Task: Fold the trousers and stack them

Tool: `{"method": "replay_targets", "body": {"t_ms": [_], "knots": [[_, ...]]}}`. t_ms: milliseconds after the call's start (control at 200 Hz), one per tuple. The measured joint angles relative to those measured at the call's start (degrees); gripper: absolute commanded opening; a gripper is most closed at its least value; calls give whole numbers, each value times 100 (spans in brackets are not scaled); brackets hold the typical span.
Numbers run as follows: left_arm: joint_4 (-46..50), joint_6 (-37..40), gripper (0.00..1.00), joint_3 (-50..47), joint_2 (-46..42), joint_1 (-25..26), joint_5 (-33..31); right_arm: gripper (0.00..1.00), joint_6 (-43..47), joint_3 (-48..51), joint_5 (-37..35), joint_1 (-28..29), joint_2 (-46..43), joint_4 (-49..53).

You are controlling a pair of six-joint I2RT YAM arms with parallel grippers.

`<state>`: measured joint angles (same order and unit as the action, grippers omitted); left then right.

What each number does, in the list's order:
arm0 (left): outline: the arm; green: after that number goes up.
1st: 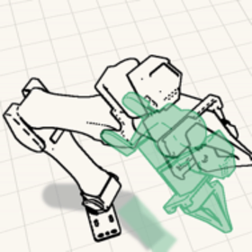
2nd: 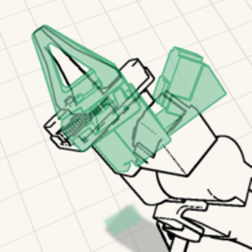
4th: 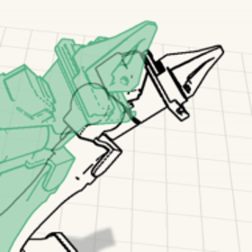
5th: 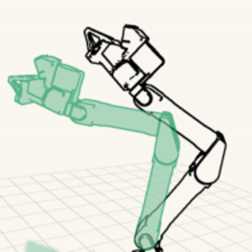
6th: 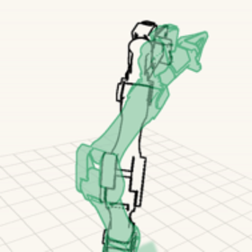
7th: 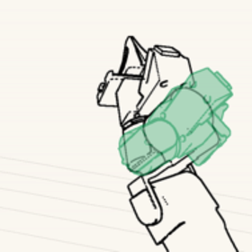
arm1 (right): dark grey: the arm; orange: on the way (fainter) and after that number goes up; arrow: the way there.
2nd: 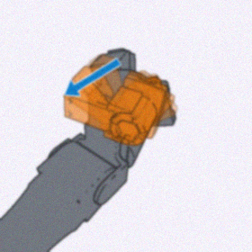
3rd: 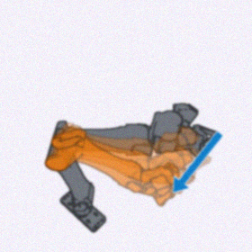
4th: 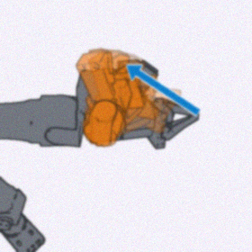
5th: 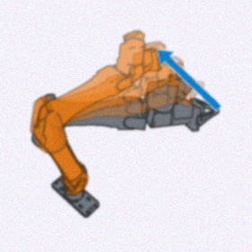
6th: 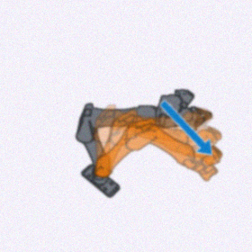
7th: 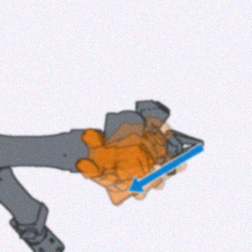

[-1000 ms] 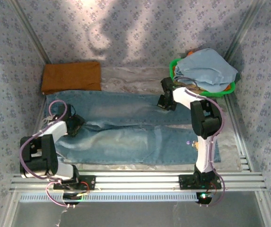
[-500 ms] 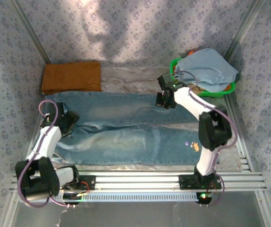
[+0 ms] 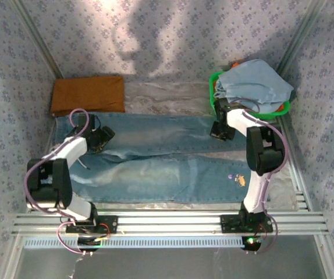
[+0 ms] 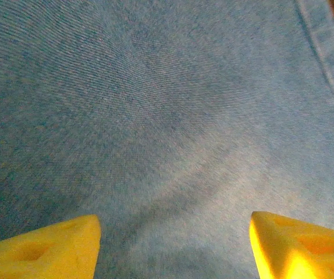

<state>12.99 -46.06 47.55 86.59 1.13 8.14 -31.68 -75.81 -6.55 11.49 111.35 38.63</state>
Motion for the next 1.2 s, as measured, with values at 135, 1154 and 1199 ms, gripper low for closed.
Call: {"method": "replay_targets", "body": {"t_ms": [135,1154,1199], "knots": [[-247,-2,68,7,461,-66,59,0,-42,295,-131,52,-122,-127],[26,-256,76,-1504,-1307,271,-28,0,-437,2371,756,208,-1829,378],[-120,-317,75,-1515,-1161,260,-87,0,-459,2358,793,92,-1823,319]]}}
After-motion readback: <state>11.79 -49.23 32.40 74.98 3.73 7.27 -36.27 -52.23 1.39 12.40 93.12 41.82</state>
